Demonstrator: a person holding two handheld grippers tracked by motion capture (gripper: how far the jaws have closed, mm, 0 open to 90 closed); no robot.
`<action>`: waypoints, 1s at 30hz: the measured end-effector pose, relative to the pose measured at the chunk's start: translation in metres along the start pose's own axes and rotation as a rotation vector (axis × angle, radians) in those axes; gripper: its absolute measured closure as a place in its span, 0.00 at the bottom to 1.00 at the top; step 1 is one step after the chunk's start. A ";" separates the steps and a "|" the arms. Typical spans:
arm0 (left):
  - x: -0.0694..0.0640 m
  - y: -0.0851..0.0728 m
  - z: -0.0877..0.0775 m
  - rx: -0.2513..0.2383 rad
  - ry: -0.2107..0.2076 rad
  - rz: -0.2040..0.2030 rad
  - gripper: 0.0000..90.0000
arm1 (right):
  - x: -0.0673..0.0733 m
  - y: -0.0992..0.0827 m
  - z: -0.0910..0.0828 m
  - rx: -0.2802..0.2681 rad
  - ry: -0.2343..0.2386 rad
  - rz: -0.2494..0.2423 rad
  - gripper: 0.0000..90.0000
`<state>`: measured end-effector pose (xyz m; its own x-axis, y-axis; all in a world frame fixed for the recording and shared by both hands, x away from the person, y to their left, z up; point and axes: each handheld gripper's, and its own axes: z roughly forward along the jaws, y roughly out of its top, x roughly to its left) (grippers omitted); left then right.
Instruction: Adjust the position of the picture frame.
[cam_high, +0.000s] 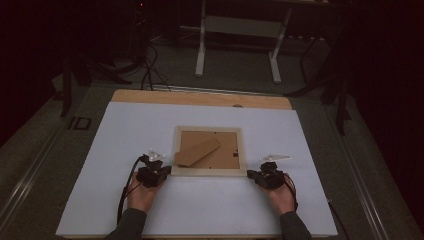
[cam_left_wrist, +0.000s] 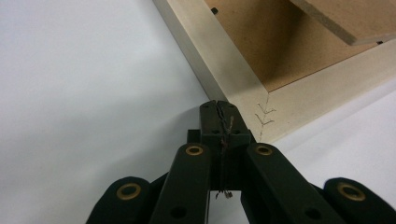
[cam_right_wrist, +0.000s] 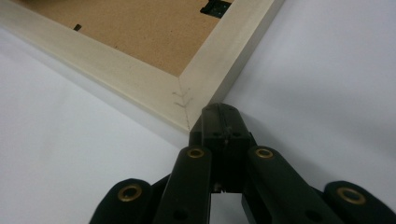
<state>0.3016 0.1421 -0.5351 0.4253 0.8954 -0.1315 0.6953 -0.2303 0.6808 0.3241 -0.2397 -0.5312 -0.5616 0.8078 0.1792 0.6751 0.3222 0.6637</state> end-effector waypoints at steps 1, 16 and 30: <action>-0.001 0.000 0.000 -0.001 -0.004 0.005 1.00 | -0.001 0.000 0.000 -0.002 -0.003 0.003 1.00; -0.002 -0.001 0.001 -0.012 -0.018 0.002 1.00 | -0.003 0.000 -0.001 -0.006 -0.026 -0.024 1.00; 0.003 -0.003 0.000 -0.028 -0.030 0.017 0.92 | -0.004 -0.005 -0.002 -0.040 -0.026 -0.030 0.96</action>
<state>0.3005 0.1455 -0.5374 0.4547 0.8794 -0.1407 0.6712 -0.2346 0.7031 0.3221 -0.2455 -0.5334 -0.5689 0.8104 0.1402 0.6377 0.3270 0.6974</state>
